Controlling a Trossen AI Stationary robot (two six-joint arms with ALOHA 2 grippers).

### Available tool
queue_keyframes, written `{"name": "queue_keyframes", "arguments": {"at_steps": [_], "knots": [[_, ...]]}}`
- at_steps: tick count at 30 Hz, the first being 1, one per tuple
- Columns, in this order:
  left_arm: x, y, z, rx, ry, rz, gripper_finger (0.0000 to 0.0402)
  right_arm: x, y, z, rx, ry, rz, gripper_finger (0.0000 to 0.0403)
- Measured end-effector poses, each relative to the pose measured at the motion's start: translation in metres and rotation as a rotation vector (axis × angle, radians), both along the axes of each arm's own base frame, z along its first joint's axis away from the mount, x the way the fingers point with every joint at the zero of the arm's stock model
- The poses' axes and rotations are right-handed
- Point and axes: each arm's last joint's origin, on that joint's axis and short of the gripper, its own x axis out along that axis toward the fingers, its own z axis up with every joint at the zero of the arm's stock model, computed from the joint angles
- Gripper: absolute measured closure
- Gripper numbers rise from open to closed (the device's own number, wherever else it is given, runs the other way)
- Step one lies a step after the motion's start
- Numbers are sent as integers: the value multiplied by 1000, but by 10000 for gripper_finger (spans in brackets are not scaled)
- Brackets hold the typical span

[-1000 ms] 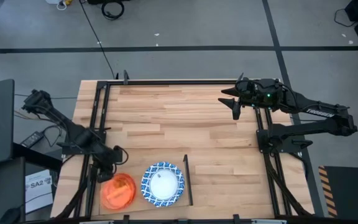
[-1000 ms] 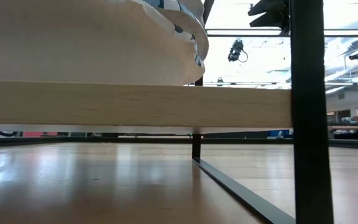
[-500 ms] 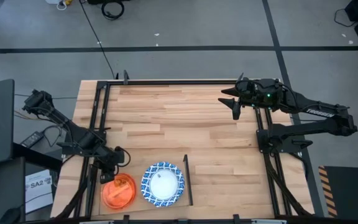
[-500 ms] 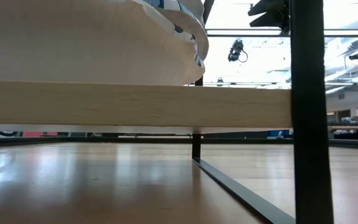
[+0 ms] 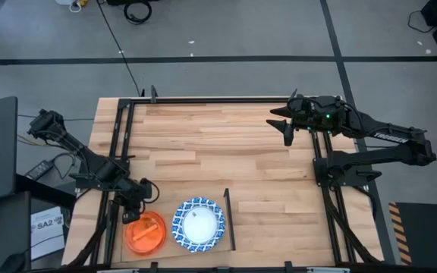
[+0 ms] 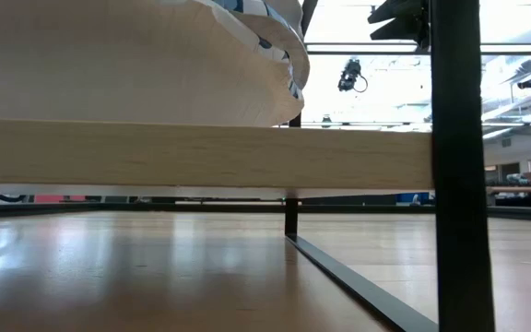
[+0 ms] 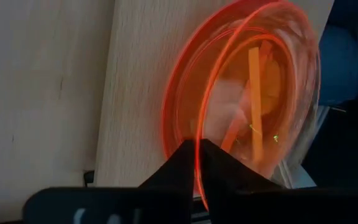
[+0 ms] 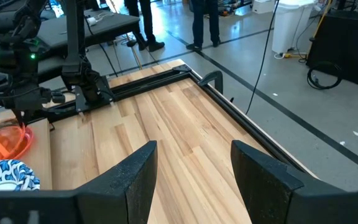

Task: Place and stack plates onto a shelf
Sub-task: Stack the orange plate on top of the pink plate on the shelf, then return to Home Position

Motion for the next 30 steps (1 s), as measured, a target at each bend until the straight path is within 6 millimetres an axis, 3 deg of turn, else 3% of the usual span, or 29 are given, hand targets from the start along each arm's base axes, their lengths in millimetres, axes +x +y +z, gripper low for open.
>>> {"name": "queue_keyframes", "arguments": {"at_steps": [14, 30], "knots": [[1, 1, 0, 29, -23, 19, 289, 0, 0, 0, 0, 1, 0, 192], [0, -1, 1, -28, 15, -7, 285, 0, 0, 0, 0, 0, 0, 192]]}}
